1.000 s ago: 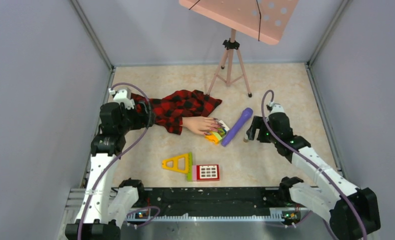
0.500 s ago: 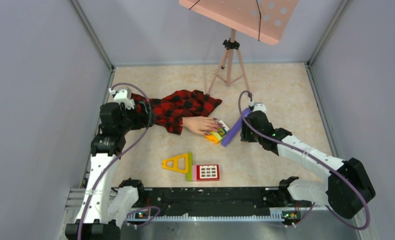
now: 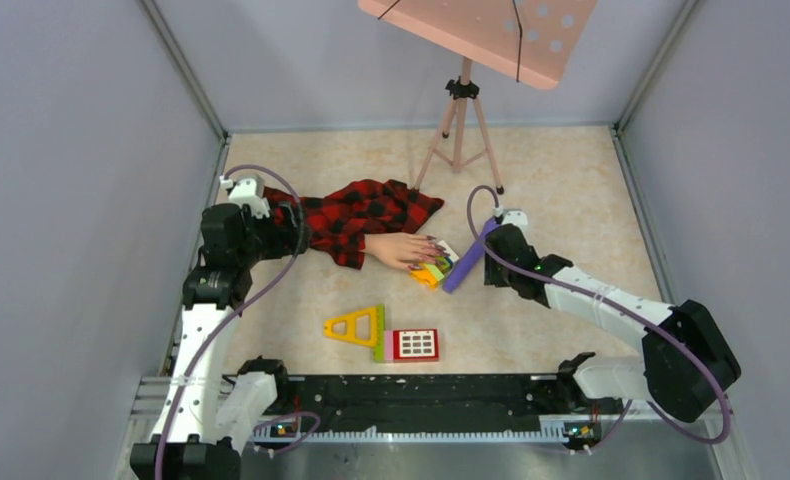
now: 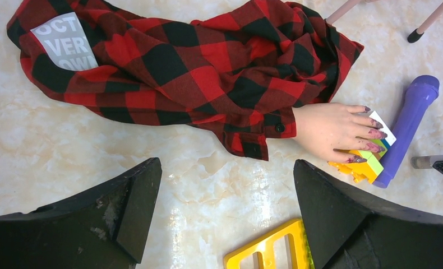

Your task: Paint the nails

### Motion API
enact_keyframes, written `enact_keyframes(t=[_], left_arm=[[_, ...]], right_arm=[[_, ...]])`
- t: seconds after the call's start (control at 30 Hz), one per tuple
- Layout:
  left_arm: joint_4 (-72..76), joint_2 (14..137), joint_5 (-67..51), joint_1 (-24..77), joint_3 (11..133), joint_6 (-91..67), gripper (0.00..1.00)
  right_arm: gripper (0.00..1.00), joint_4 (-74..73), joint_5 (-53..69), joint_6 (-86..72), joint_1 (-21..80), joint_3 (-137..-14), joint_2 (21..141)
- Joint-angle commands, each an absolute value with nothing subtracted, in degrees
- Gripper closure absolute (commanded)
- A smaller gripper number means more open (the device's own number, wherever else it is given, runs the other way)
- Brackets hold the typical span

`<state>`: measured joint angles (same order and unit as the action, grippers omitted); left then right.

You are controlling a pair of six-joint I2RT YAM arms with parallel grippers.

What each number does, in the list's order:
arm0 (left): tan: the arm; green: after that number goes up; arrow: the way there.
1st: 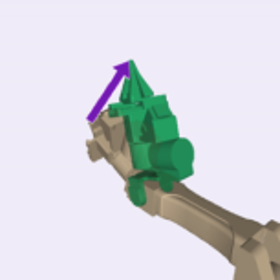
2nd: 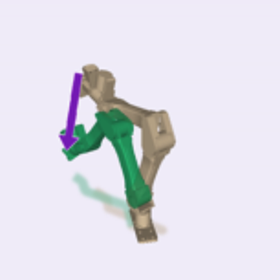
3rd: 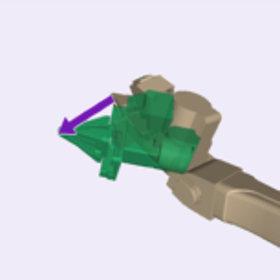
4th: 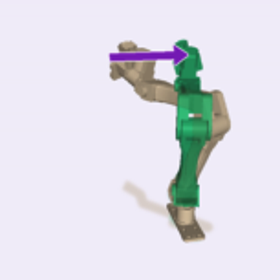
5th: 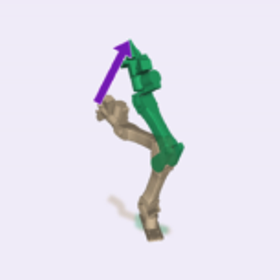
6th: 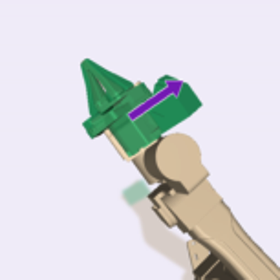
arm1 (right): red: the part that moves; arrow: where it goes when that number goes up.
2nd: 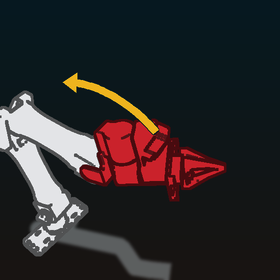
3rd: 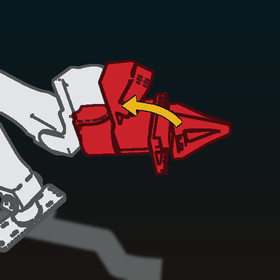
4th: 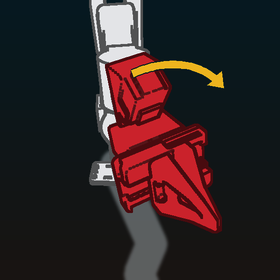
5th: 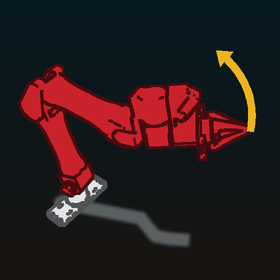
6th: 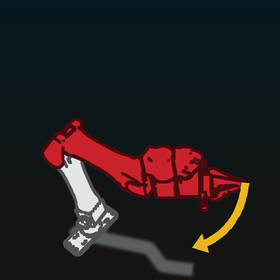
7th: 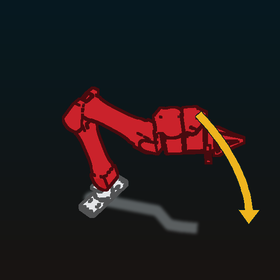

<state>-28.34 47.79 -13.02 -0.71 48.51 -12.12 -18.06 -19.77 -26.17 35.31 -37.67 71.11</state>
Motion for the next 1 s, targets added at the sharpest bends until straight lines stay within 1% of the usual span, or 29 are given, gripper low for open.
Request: enact_keyframes(t=[0.0,0.33,0.37,0.43,0.53,0.57,0.67,0.8,0.83,0.9,0.97], left_arm=[[-27.9,48.0,-12.3,-0.6,48.8,-11.5,0.07],[-28.2,49.3,-12.3,-0.6,48.8,-11.5,0.08],[-28.2,49.4,-12.4,-0.6,48.8,-11.4,0.08],[-28.3,49.5,-12.6,-0.5,48.7,-11.4,0.08],[-28.3,49.8,-13.1,-0.3,48.8,-11.6,0.10],[-28.3,49.8,-12.7,1.8,48.7,-11.5,0.11],[-28.0,50.0,-10.4,7.9,48.2,-10.3,0.12],[-26.8,51.8,-10.0,19.3,47.9,-7.7,0.12],[-26.2,52.1,-10.6,22.1,47.8,-7.2,0.13],[-24.5,51.9,-12.0,27.9,48.1,-5.5,0.20],[-20.3,49.6,-12.9,34.1,47.0,-3.7,0.21]], right_arm=[[0.60,-15.9,-21.7,-26.1,36.7,-40.8,71.6],[0.61,-15.5,-22.7,-25.5,36.9,-41.0,73.3],[0.65,-15.4,-22.8,-25.3,36.9,-41.0,73.3],[0.75,-15.4,-23.0,-25.0,36.9,-41.1,73.3],[0.96,-16.8,-23.1,-25.1,37.0,-42.1,72.9],[1.00,-17.5,-22.7,-25.1,37.0,-42.5,72.6],[1.00,-17.8,-18.9,-25.4,37.1,-43.6,70.2],[1.00,-16.1,-8.1,-27.0,37.1,-44.9,67.2],[1.00,-15.9,-5.4,-27.5,37.1,-45.5,66.8],[1.00,-15.8,0.2,-29.1,37.1,-46.9,66.6],[1.00,-15.2,6.6,-30.9,37.1,-47.8,66.1]])
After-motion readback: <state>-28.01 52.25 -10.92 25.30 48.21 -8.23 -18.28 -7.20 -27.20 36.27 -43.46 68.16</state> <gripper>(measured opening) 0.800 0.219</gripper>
